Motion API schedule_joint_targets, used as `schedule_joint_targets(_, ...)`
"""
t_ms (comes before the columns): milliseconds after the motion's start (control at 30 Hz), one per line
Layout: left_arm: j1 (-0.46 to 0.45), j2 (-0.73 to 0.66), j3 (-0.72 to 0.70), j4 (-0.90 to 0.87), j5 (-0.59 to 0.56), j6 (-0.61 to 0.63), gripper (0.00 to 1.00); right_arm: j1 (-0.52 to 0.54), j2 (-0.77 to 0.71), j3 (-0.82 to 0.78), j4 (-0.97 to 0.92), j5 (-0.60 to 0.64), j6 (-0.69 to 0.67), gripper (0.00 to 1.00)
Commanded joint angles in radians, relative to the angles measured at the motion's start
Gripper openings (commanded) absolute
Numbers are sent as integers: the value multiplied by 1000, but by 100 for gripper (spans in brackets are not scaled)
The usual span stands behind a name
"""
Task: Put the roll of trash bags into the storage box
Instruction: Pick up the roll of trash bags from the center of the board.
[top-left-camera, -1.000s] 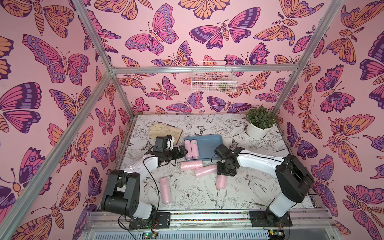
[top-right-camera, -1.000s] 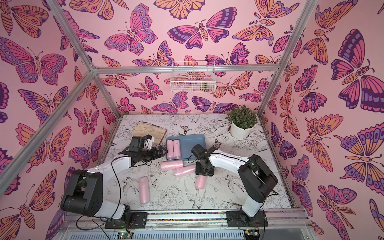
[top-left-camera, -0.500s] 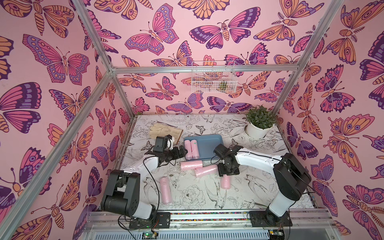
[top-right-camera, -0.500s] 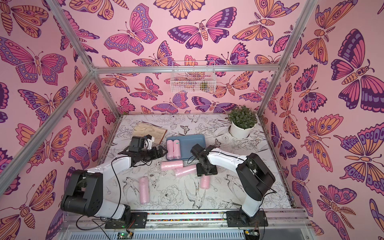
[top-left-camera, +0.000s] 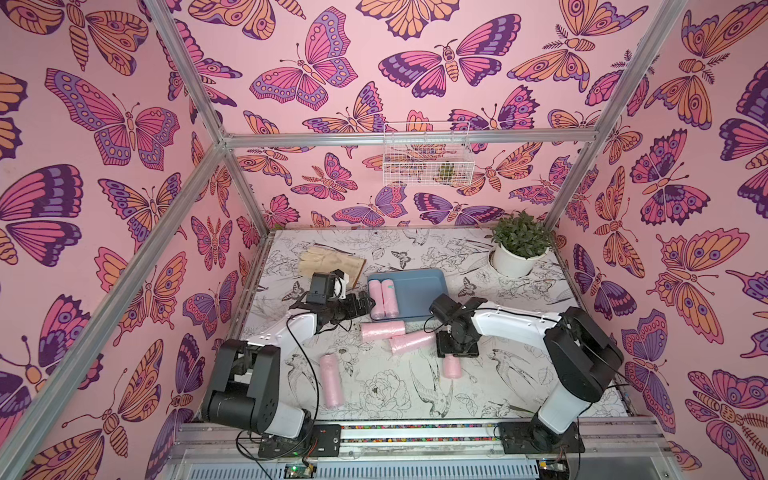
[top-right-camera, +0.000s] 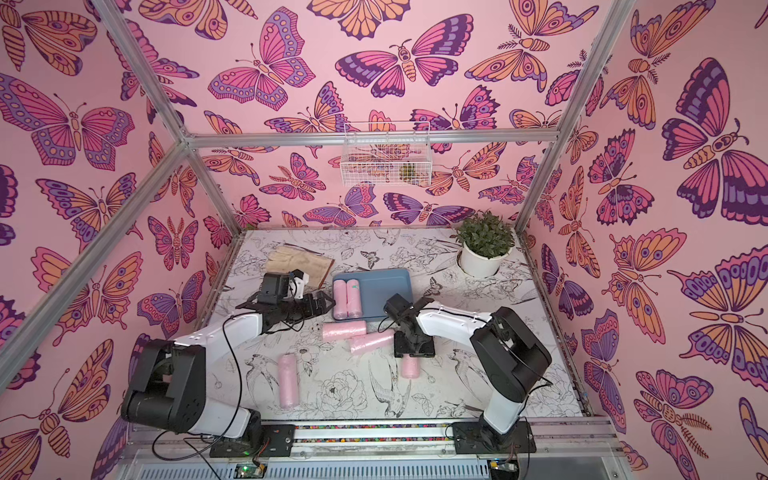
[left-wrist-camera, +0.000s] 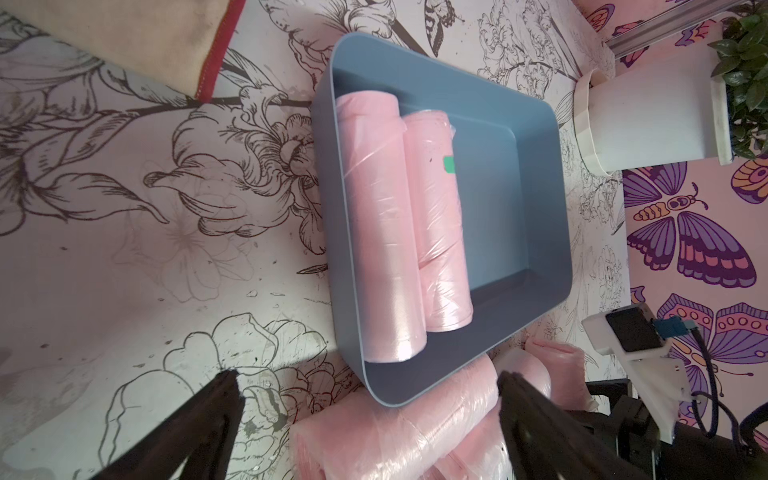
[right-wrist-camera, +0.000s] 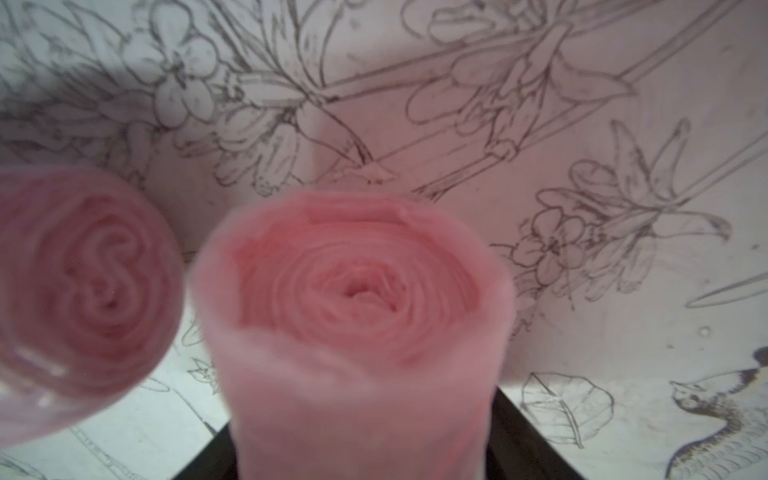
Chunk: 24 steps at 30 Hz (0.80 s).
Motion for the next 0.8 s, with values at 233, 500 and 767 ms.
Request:
schedule_joint_targets(233, 5, -13, 0, -27, 20, 5, 100, 4, -47, -33, 32, -10, 36, 43)
schedule_joint_targets(500, 6, -20, 2, -28, 7, 0, 100, -2, -99, 0, -18, -1, 7, 39)
schedule_joint_targets(767, 6, -2, 19, -29, 11, -7, 100, -37, -202, 50, -78, 7, -26, 37)
